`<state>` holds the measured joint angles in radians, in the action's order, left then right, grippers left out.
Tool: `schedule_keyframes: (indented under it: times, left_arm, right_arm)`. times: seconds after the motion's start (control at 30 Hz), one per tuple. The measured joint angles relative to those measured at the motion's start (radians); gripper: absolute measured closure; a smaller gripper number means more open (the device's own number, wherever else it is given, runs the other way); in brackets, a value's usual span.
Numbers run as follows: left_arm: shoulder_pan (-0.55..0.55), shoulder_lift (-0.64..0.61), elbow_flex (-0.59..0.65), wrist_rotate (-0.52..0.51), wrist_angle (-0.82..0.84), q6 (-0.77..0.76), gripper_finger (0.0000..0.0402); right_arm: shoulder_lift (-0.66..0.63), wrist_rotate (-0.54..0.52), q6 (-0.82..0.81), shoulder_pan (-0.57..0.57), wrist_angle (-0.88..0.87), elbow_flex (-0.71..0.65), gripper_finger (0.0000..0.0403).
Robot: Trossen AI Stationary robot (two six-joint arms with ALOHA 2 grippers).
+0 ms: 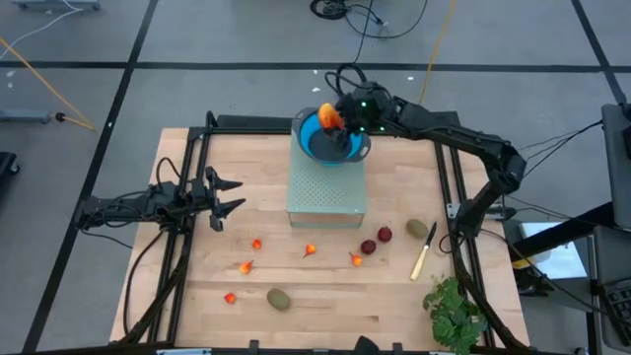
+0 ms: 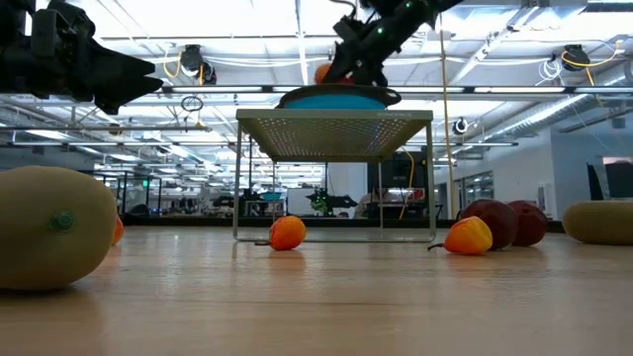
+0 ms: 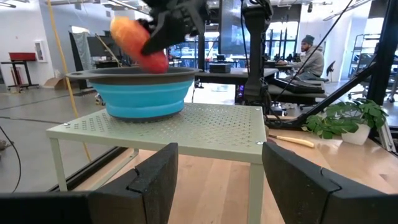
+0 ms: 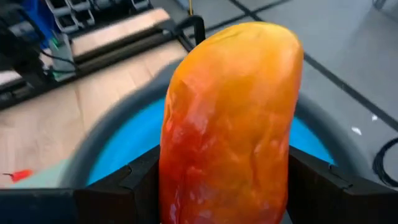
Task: Pick & Place Fruit
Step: Put the mango into the blue strainer bowl on the shelf
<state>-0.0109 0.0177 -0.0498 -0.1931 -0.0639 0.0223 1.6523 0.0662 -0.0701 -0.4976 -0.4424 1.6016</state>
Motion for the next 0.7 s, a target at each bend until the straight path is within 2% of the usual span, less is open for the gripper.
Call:
schedule_keyframes:
  times: [0.7]
  left_arm:
    - [0.0,0.0,0.0,0.0,0.0,0.0,0.0167]
  right_arm:
    - [0.032,0.014,0.003,-0.005,-0.12,0.0,0.0156]
